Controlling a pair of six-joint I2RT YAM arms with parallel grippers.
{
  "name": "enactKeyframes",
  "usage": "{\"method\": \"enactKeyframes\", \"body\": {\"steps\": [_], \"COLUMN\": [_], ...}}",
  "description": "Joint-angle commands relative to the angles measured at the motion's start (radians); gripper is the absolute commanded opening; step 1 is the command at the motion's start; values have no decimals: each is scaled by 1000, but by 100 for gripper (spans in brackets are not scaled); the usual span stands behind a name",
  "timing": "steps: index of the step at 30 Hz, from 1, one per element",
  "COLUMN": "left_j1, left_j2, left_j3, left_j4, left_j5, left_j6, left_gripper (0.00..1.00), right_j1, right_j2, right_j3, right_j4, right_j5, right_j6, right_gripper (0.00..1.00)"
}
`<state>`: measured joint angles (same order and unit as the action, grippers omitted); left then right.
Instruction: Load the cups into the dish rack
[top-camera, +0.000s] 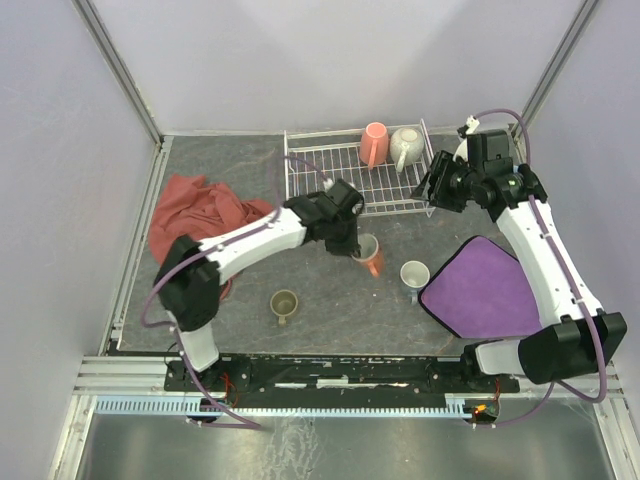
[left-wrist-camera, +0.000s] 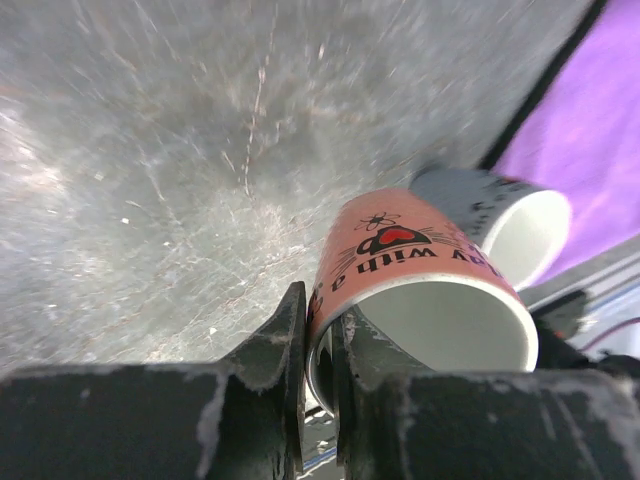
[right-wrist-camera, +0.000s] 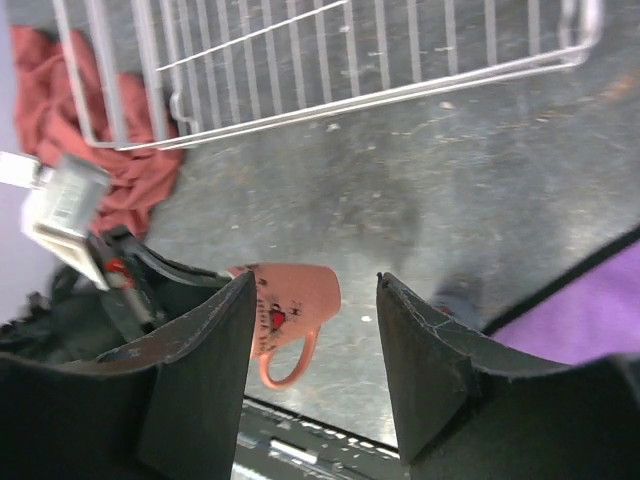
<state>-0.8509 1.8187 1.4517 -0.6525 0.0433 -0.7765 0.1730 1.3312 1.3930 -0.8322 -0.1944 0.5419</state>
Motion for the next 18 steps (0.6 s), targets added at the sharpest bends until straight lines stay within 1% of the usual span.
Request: {"method": "enactKeyframes", "body": {"steps": [1,4,7,10,12,13,15,16,18], "left_j1": [120,202,275,325,345,351,354,356,356], "left_j2": [-199,-249,-273,-298,-303,-302,-293,-287,-284], "left_j3": [28,3,-39,-92,-114,-120,-125,-129,-141], "left_j4": [115,206,334,486,572,607,657,680,745], "left_j5": [49,106,182,246,277,288,309,317,338], "left_j6": [14,35,32,1,-26,-36,-57,-69,-101], "left_gripper": [3,3,3,3,3,3,3,3,3], "right_j1": [-6,-5,-5,-4,-4,-3,5,10,22], "right_j2": [49,78,113,121,123,126,134,141,154], "right_j3": [103,109,91,14,-47,-83,-135,-148,-151], "right_j4": [22,64,127,286,424,521,662,702,726], "right_j5": [-202,-327,-480,-608,-676,-708,-740,-746,-747], "right_j6": [92,190,307,470,596,671,790,821,849], "right_gripper": [59,59,59,59,59,59,59,59,59]}}
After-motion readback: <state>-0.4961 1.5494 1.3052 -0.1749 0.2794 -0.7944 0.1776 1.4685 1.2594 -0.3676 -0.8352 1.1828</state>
